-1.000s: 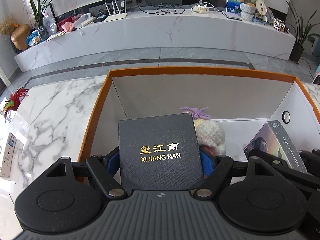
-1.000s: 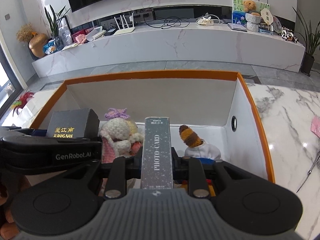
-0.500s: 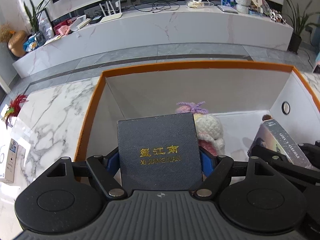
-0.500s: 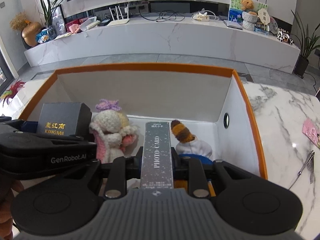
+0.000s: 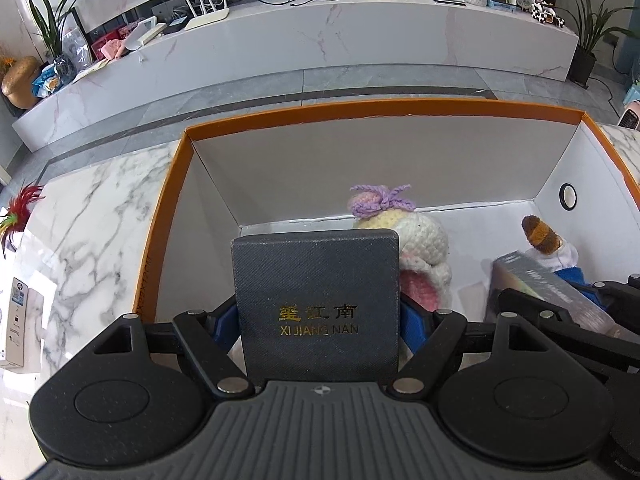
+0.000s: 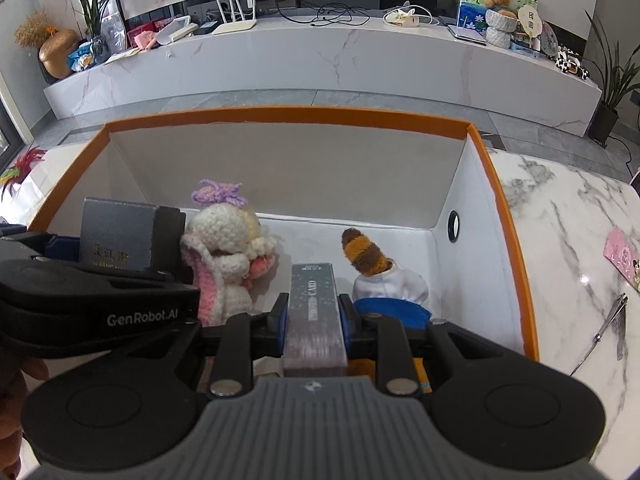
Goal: Organize objects
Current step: 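Lower the photo card box into the orange box and open right tool while left holds book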
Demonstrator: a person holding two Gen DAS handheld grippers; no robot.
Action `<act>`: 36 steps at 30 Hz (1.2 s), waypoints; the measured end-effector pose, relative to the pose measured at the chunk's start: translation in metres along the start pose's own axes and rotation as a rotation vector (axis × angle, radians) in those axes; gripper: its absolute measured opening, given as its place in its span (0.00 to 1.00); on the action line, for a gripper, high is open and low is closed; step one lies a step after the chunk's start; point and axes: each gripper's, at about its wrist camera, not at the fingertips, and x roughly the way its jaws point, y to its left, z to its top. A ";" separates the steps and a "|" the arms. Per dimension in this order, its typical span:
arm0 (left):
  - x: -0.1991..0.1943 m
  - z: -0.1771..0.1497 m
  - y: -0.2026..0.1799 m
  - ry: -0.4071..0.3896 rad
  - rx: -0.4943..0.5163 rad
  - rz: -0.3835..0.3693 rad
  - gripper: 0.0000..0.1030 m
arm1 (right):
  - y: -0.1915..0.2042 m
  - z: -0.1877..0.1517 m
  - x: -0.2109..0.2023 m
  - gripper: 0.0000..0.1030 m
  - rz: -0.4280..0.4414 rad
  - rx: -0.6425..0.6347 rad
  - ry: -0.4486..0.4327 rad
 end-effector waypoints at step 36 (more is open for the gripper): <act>-0.009 -0.004 -0.003 0.027 -0.028 0.073 0.89 | 0.004 -0.007 -0.006 0.53 -0.029 -0.063 -0.024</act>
